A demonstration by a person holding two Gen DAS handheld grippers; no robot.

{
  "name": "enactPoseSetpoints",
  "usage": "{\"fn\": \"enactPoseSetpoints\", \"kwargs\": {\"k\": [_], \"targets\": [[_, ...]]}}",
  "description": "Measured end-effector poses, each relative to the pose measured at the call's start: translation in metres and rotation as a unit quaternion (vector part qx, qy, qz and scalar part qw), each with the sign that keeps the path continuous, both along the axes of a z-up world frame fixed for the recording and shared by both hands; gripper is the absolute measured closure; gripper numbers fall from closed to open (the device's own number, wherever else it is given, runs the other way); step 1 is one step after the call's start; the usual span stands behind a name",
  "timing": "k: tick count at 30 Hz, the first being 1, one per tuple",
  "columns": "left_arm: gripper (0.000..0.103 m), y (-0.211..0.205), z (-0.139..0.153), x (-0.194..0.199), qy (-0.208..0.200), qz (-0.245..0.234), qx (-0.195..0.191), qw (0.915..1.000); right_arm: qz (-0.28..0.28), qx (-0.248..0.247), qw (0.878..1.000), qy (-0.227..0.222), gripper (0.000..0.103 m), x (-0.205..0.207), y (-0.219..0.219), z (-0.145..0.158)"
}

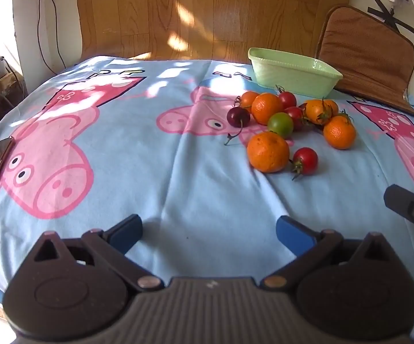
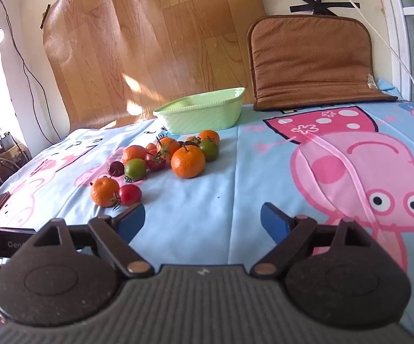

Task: Organize fruits
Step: 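Move both grippers toward the pile of fruit on the cloth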

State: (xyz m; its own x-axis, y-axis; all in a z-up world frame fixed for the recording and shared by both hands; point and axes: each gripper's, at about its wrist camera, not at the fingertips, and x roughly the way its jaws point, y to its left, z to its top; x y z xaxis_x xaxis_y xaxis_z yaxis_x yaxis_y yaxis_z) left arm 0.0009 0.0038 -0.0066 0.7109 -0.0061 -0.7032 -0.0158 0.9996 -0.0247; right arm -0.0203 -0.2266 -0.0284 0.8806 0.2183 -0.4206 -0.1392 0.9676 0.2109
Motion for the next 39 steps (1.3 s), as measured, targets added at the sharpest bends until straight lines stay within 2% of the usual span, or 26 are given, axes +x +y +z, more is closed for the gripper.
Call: {"fn": "enactPoseSetpoints", "kwargs": {"k": [6,15,16,18,21,24,27,29,32,36,39], "targets": [[0.0,-0.003,-0.001,-0.006,-0.009,-0.005,0.013,0.9999,0.0,0.008,1.0,0.016,0.013,0.004,-0.001,-0.004],[0.0,0.0,0.001,-0.008,-0.006,-0.015,0.012,0.9998,0.003,0.01,1.0,0.026,0.013,0.005,-0.001,-0.006],[0.0,-0.001,0.001,-0.008,-0.005,-0.017,0.016,0.9997,0.003,0.014,1.0,0.026,0.011,0.005,-0.003,-0.006],[0.0,0.002,0.001,-0.009,-0.007,-0.021,0.01,0.9997,0.012,0.032,0.999,0.024,0.0,0.002,-0.005,-0.008],[0.0,0.01,0.002,-0.011,-0.015,-0.029,-0.01,0.9994,0.017,0.026,0.999,0.018,0.0,-0.002,0.0,-0.009],[0.0,0.024,0.008,-0.016,-0.051,-0.037,-0.02,0.9978,0.017,0.024,0.999,0.017,0.0,-0.002,0.0,-0.009],[0.0,0.032,0.019,-0.022,-0.11,-0.042,0.009,0.993,0.017,0.015,1.0,0.017,0.0,-0.002,0.002,-0.009],[0.0,0.032,0.025,-0.019,-0.122,-0.055,0.036,0.9903,0.015,0.004,1.0,0.018,0.0,-0.002,0.005,-0.009],[0.0,0.031,0.029,-0.012,-0.128,-0.074,0.046,0.9879,0.013,-0.018,1.0,0.021,0.0,-0.001,0.01,-0.01],[0.0,0.03,0.031,-0.001,-0.115,-0.108,0.025,0.9872,0.018,-0.026,0.999,0.023,0.0,0.0,0.01,-0.008],[0.0,0.033,0.031,0.007,-0.1,-0.137,-0.01,0.9855,0.014,-0.037,0.999,0.007,0.001,-0.001,0.01,-0.004]]}}
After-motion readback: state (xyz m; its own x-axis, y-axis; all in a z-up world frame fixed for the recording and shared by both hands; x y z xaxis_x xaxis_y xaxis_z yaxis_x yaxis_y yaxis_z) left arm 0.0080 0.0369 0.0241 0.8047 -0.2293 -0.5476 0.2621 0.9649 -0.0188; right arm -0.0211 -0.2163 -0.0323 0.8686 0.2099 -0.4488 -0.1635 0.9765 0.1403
